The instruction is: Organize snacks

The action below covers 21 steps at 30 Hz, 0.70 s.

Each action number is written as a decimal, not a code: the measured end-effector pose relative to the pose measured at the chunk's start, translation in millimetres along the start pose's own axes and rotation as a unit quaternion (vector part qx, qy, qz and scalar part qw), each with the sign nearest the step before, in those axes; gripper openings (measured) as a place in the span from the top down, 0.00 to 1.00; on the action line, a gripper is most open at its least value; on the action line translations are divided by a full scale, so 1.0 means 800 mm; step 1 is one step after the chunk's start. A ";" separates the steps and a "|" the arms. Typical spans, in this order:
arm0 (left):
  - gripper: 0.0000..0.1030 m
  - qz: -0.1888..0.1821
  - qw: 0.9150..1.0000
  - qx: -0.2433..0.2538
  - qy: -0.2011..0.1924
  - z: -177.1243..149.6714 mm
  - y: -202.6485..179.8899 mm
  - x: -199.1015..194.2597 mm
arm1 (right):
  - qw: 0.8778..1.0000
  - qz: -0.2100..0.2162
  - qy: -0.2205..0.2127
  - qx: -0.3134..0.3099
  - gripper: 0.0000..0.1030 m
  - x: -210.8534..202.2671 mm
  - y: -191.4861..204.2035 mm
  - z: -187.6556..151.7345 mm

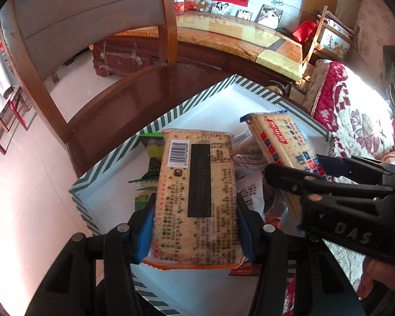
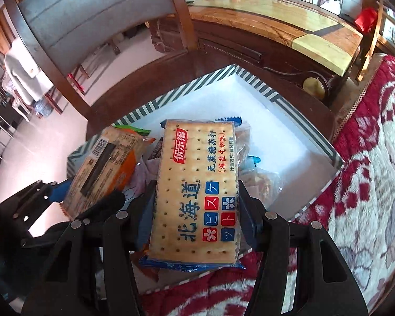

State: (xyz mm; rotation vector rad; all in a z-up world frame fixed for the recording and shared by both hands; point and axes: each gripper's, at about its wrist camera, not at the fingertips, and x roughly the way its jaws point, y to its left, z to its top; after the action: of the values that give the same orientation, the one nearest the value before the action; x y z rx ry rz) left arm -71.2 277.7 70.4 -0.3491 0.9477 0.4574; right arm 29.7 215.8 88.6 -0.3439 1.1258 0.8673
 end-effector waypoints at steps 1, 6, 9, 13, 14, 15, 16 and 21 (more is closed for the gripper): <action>0.45 0.001 1.000 0.000 0.000 0.000 0.000 0.001 | 1.000 -0.001 0.003 -0.001 0.46 0.005 0.001 0.000; 0.23 0.019 1.000 -0.002 -0.001 -0.001 0.001 0.002 | 1.000 0.008 -0.012 0.000 0.45 0.009 0.004 -0.004; 0.18 0.012 1.000 -0.011 -0.012 -0.001 0.004 -0.004 | 1.000 0.020 -0.013 0.018 0.44 -0.002 -0.001 -0.009; 0.16 0.011 1.000 -0.012 -0.027 -0.003 0.003 -0.016 | 0.998 0.029 -0.043 0.031 0.38 -0.028 -0.003 -0.016; 0.16 0.010 0.999 -0.013 -0.033 -0.004 0.003 -0.022 | 0.998 0.028 -0.047 0.032 0.38 -0.036 -0.003 -0.018; 0.16 0.009 0.999 -0.013 -0.040 -0.005 0.003 -0.028 | 0.998 0.028 -0.052 0.032 0.38 -0.042 -0.002 -0.021; 0.16 0.008 0.999 -0.013 -0.047 -0.006 0.003 -0.033 | 0.997 0.027 -0.058 0.033 0.38 -0.051 -0.002 -0.025; 0.13 0.005 0.997 -0.002 -0.075 -0.013 -0.006 -0.063 | 0.994 0.019 -0.095 0.051 0.38 -0.093 -0.007 -0.054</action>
State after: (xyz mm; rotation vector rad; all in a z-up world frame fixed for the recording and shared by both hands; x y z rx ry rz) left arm -101.1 257.9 107.5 -0.3091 0.8019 0.4870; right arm -5.6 152.6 135.7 -0.1524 0.9977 0.8553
